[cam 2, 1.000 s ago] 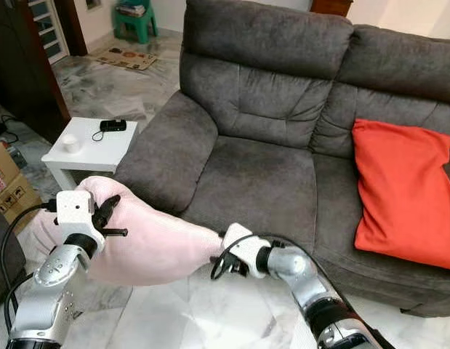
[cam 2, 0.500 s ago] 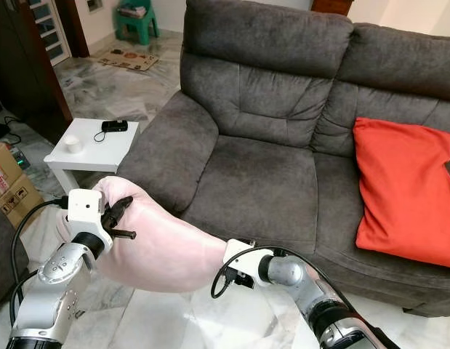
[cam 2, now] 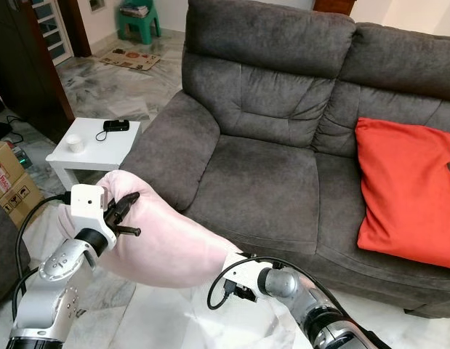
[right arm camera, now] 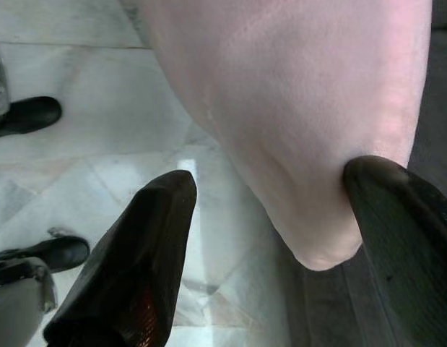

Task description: Move the pillow to the sofa from floor

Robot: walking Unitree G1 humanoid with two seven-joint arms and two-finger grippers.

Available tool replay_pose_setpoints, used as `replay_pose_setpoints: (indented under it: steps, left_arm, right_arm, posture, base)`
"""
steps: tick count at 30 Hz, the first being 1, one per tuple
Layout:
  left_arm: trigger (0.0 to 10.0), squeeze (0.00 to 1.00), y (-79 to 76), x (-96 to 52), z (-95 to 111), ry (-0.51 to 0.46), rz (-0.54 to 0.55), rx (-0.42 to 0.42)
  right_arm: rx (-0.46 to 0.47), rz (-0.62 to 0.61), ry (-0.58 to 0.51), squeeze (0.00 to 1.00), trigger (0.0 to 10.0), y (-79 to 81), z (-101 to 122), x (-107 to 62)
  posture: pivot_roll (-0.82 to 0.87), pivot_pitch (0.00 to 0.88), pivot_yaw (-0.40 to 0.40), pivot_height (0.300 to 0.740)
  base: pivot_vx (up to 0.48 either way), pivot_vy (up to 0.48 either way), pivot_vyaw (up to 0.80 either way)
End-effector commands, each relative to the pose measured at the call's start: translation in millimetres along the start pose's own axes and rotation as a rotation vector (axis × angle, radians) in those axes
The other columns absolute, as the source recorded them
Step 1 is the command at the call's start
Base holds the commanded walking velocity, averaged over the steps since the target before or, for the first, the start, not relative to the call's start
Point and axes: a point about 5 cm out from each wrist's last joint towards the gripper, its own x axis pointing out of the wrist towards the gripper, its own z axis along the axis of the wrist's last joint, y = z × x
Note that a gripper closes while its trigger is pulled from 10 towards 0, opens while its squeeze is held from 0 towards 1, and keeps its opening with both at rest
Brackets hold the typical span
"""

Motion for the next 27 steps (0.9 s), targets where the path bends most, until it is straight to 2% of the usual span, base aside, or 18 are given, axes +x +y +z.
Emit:
replay_pose_setpoints:
  steps: [1,4,7,10,14,27]
  left_arm:
    - [10.0,0.0,-9.5,3.4,28.9,-0.128,-0.056,-0.001]
    - [10.0,0.0,-10.1,3.4,29.1,-0.126,-0.059,-0.002]
    - [10.0,0.0,-11.6,3.1,28.2,-0.119,-0.071,-0.01]
    - [10.0,0.0,-12.4,2.3,26.1,-0.109,-0.076,-0.008]
    - [10.0,0.0,-13.3,2.4,25.4,-0.106,-0.079,-0.012]
    - [10.0,0.0,-14.5,3.5,29.0,-0.115,-0.083,-0.016]
  right_arm:
    - [0.015,-0.022,0.018,0.0,10.0,-2.5,-2.0,-0.1]
    - [0.019,-0.045,0.027,0.0,10.0,-3.1,-2.0,0.8]
    - [0.035,-0.121,0.038,0.0,10.0,-6.5,-1.0,2.3]
    - [0.17,-0.194,-0.016,0.0,10.0,-10.1,2.2,2.7]
    - [0.121,-0.218,0.031,0.0,10.0,-12.6,-2.7,1.3]
    - [0.095,-0.126,0.115,0.0,10.0,7.0,-16.0,3.8]
  posture:
    - [0.15,0.0,-0.07,0.74]
    - [0.16,0.0,-0.071,0.74]
    - [0.16,0.0,-0.072,0.74]
    - [0.16,0.0,-0.072,0.74]
    - [0.15,0.0,-0.073,0.74]
    - [0.16,0.0,-0.075,0.74]
  base:
    - [0.0,0.0,0.0]
    - [0.0,0.0,0.0]
    - [0.0,0.0,0.0]
    - [0.0,0.0,0.0]
    - [0.0,0.0,0.0]
    - [0.0,0.0,0.0]
